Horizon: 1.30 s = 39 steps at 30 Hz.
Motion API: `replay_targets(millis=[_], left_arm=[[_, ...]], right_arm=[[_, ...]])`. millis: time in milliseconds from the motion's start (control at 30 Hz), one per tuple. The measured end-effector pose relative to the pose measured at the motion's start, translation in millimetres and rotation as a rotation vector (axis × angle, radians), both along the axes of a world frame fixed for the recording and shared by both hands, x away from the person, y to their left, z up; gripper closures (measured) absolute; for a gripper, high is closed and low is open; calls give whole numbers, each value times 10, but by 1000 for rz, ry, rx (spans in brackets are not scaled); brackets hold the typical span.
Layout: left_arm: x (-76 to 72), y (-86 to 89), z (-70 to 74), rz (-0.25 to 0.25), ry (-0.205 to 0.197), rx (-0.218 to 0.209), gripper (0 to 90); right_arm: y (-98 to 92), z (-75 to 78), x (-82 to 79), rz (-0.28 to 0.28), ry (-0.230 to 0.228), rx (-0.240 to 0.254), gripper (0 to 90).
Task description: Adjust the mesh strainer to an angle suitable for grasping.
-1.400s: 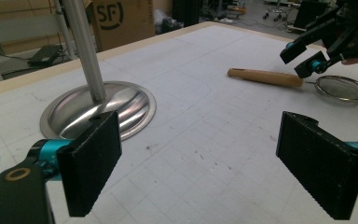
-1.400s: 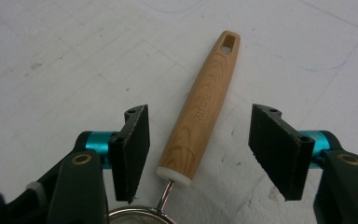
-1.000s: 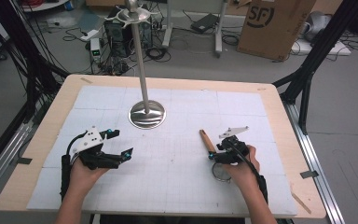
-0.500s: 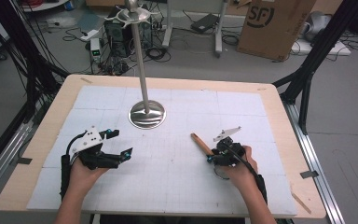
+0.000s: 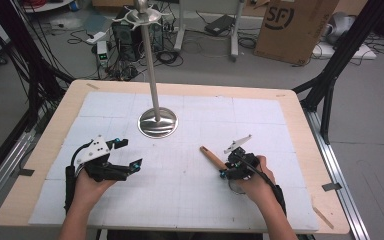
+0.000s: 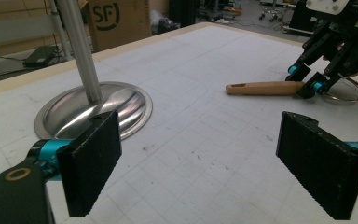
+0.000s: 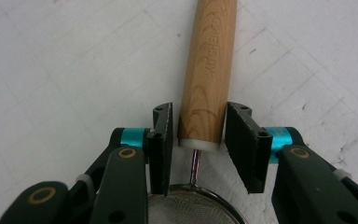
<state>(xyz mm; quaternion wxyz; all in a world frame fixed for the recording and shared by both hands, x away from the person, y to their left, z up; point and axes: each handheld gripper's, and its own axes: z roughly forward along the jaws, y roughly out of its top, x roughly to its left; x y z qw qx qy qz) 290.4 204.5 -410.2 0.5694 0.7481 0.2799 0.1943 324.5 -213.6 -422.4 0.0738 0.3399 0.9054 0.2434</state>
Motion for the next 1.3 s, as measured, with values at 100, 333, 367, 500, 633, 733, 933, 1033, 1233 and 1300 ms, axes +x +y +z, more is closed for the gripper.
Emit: replay_targets(millis=[100,333,367,500,633,733,933,1033,1233,1300], left_arm=[[-3,-7,1,-9,-4,-4,147],[-8,4,9,-4,-6,-10,147],[-8,9,11,-5,-7,-7,147],[-3,8,5,-2,-3,-5,147],[-2,1,4,-5,-4,-6,147],[-4,8,8,0,-4,-7,147],[0,-4,-1,-2,0,-5,147],[-1,-8,-2,-3,2,-3,147],[23,-16,-33,7,18,18,147],[23,-18,-34,5,20,18,147]], right_arm=[[36,21,31,10,25,-30,621],[118,58,33,57,36,-79,653],[126,58,25,64,39,-72,653],[157,60,2,88,49,-72,648],[192,72,1,110,38,-108,639],[206,72,21,116,48,-117,641],[221,72,40,124,63,-125,641],[249,79,49,123,72,-145,640],[276,83,53,132,70,-165,657],[287,84,41,140,67,-169,676]])
